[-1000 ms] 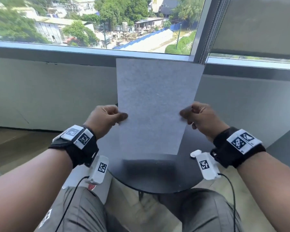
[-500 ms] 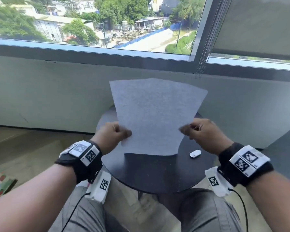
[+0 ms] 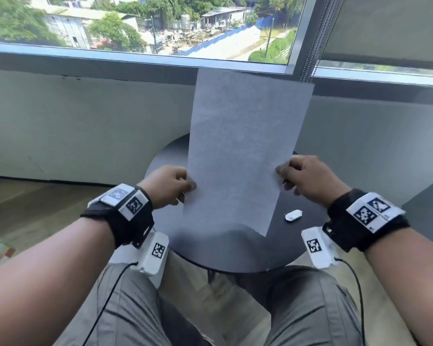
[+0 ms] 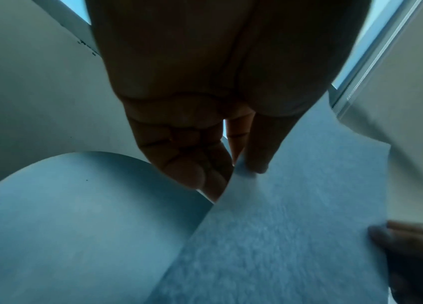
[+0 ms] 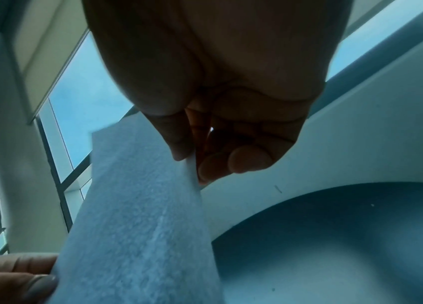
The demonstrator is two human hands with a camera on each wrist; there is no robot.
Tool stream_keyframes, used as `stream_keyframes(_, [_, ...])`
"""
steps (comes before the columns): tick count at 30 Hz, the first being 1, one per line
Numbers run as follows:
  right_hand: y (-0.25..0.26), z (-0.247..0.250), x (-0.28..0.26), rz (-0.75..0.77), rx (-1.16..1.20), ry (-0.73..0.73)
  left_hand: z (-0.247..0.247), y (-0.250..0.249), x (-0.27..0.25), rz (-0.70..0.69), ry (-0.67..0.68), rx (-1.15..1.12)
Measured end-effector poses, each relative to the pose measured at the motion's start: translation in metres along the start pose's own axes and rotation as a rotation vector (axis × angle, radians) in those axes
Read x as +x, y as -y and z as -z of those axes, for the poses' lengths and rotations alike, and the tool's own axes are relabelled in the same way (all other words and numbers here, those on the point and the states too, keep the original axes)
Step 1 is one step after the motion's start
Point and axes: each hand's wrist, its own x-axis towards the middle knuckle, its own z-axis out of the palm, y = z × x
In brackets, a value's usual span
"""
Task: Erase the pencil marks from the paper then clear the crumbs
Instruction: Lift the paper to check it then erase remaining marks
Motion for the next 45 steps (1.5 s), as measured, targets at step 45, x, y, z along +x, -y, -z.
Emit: stream_keyframes(45, [-0.007,-0.144,-0.021,0.295,-0.790,0.497,-0.058,0.091,0.003,-0.045,0.293,0.950])
